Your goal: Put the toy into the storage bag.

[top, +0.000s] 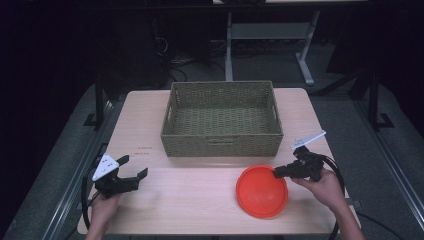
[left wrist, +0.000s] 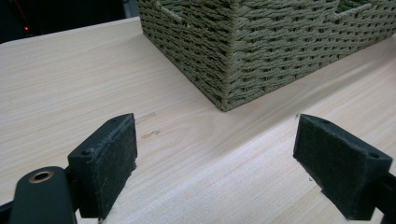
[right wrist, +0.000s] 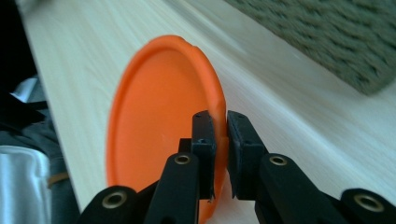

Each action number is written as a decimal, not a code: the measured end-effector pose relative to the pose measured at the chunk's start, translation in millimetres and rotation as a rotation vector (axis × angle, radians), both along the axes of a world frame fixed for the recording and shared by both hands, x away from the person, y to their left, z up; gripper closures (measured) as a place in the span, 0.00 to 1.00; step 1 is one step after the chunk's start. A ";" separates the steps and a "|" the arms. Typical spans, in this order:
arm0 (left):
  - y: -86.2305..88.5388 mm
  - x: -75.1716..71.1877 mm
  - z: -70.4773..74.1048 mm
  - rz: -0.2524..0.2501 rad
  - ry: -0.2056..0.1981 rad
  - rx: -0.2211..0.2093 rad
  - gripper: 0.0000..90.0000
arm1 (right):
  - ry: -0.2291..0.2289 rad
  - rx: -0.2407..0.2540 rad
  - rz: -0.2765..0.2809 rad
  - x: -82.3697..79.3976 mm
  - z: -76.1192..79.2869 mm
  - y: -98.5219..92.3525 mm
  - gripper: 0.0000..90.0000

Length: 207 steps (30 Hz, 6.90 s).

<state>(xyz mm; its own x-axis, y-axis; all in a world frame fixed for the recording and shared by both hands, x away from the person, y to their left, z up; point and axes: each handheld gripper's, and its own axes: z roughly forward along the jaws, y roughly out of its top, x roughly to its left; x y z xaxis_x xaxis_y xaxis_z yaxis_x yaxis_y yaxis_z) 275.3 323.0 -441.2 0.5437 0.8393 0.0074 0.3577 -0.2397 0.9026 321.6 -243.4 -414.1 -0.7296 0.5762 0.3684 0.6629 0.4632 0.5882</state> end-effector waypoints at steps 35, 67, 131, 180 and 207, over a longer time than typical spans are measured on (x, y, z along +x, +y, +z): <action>1.8 -0.9 -0.4 0.013 0.001 -0.004 0.14 | -0.176 0.018 -0.076 -8.9 91.9 0.7 0.91; 3.4 -0.6 -0.8 0.018 0.000 0.000 0.14 | -0.243 0.014 -0.067 7.9 154.1 23.3 0.91; 5.4 1.2 -0.3 0.024 -0.007 -0.009 0.14 | -0.239 0.024 -0.123 99.4 195.3 71.9 0.91; 6.2 3.3 -1.3 0.037 0.001 -0.012 0.14 | -0.140 0.023 -0.266 166.0 148.2 80.2 0.91; 4.2 4.4 -1.8 0.030 0.003 0.003 0.14 | -0.045 -0.009 -0.317 179.4 101.2 76.2 0.91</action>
<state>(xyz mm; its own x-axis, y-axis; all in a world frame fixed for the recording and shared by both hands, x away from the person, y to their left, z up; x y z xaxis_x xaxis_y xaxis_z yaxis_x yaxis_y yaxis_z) 279.7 327.2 -443.1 0.5184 0.8551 0.0082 0.3676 -0.2315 0.9007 501.0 -167.2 -313.0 -0.5287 0.7803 0.3340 0.7484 0.2430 0.6171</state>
